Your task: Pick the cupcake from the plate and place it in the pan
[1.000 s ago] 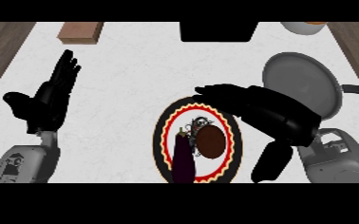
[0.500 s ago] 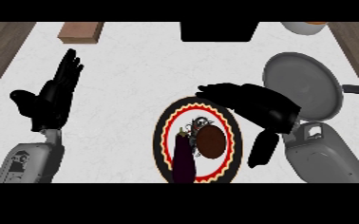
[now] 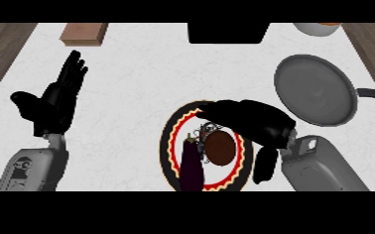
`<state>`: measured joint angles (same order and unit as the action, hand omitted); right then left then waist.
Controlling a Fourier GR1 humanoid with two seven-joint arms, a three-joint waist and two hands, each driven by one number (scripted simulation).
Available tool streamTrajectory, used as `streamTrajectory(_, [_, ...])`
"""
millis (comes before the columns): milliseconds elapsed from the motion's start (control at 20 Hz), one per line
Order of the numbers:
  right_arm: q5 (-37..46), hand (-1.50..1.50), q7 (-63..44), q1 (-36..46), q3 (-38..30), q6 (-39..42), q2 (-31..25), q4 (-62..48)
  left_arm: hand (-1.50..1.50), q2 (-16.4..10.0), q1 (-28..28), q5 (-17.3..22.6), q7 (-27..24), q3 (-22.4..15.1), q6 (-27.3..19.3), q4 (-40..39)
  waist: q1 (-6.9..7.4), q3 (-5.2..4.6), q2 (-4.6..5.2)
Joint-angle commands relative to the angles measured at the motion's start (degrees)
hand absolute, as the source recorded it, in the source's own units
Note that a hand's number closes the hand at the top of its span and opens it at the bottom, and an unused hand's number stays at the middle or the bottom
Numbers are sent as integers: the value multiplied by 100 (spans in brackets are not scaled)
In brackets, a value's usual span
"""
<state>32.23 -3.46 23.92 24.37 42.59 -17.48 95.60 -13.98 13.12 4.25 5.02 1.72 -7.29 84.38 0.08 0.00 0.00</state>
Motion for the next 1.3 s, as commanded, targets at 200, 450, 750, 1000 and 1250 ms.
streamTrajectory(200, [1116, -150, 63, -83, 520, -266, 256, -277, 0, 3, 110, -19, -164, 213, 200, -234, -1, 0, 2])
streamTrajectory(450, [1504, -150, 146, 18, 481, -48, 45, -407, 0, -30, -7, 35, -259, 332, 375, -314, -6, -1, 2])
streamTrajectory(750, [1879, -150, 91, 179, 471, -33, 619, -969, 0, 348, 155, -314, 35, 72, -5, -47, -1, 1, 2])
streamTrajectory(1000, [2344, -150, 254, 231, 609, -201, 903, -1356, 0, 401, -305, -401, -100, 49, 109, 169, 19, 1, 0])
streamTrajectory(1250, [2823, -150, 665, -172, 793, -634, 580, -1428, 0, 437, 17, -512, -338, 184, 66, -299, -11, 0, 5])
